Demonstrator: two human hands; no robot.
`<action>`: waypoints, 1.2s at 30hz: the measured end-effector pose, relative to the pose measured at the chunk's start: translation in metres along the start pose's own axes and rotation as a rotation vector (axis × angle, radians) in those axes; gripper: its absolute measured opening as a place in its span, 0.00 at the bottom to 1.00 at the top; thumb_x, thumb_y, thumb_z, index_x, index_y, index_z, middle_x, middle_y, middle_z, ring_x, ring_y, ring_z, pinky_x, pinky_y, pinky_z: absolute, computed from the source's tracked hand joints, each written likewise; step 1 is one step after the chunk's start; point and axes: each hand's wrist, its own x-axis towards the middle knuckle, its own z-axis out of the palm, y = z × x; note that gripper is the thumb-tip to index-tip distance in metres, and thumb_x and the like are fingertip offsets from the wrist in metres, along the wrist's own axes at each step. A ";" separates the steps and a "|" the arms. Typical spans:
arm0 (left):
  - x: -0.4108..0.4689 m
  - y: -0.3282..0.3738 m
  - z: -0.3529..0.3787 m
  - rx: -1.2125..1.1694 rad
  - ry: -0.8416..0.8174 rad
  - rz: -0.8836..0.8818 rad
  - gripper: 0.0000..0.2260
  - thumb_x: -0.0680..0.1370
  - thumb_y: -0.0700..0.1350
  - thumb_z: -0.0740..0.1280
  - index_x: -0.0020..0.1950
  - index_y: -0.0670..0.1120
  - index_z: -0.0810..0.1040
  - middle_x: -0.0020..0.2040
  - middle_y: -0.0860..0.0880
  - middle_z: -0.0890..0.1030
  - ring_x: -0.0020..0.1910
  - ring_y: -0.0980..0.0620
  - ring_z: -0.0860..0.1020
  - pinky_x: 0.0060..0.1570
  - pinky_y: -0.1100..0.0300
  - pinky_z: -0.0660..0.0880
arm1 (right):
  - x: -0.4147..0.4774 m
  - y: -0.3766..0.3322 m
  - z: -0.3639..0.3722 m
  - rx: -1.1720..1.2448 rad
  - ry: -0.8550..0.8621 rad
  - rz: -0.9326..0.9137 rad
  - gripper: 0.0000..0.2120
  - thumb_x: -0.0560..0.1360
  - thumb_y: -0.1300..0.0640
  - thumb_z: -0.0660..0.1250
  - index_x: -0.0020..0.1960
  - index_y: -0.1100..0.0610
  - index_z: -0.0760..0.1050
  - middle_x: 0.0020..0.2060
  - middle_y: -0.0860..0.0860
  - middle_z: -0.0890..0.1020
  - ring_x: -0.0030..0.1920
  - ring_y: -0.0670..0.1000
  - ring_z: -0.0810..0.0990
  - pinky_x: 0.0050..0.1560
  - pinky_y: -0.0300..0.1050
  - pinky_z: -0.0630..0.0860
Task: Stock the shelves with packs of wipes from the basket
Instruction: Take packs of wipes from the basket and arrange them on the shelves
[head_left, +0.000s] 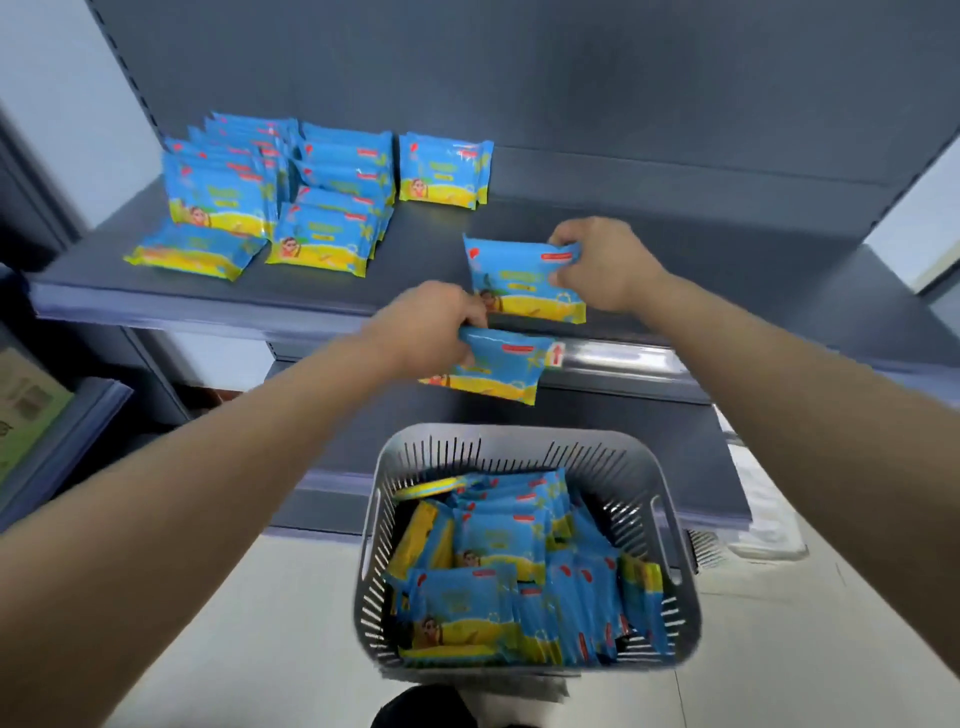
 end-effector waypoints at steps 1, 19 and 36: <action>0.006 -0.001 -0.013 -0.032 0.056 -0.011 0.09 0.69 0.41 0.72 0.49 0.45 0.81 0.48 0.46 0.80 0.49 0.45 0.77 0.47 0.56 0.72 | 0.011 -0.002 -0.006 0.019 0.038 0.012 0.16 0.71 0.60 0.69 0.58 0.58 0.76 0.55 0.58 0.79 0.55 0.58 0.76 0.54 0.47 0.72; 0.145 -0.086 -0.037 -0.072 0.241 -0.365 0.14 0.72 0.38 0.70 0.56 0.48 0.80 0.55 0.45 0.79 0.55 0.44 0.75 0.49 0.60 0.69 | 0.222 0.019 0.037 0.387 -0.052 -0.007 0.17 0.74 0.63 0.66 0.62 0.57 0.74 0.49 0.50 0.72 0.44 0.51 0.76 0.45 0.42 0.74; 0.233 -0.146 -0.023 0.324 0.201 -0.297 0.12 0.75 0.40 0.64 0.58 0.47 0.74 0.57 0.46 0.75 0.61 0.44 0.69 0.59 0.52 0.62 | 0.294 0.023 0.091 0.497 0.096 0.017 0.09 0.74 0.66 0.62 0.52 0.56 0.75 0.46 0.56 0.78 0.41 0.54 0.75 0.46 0.44 0.76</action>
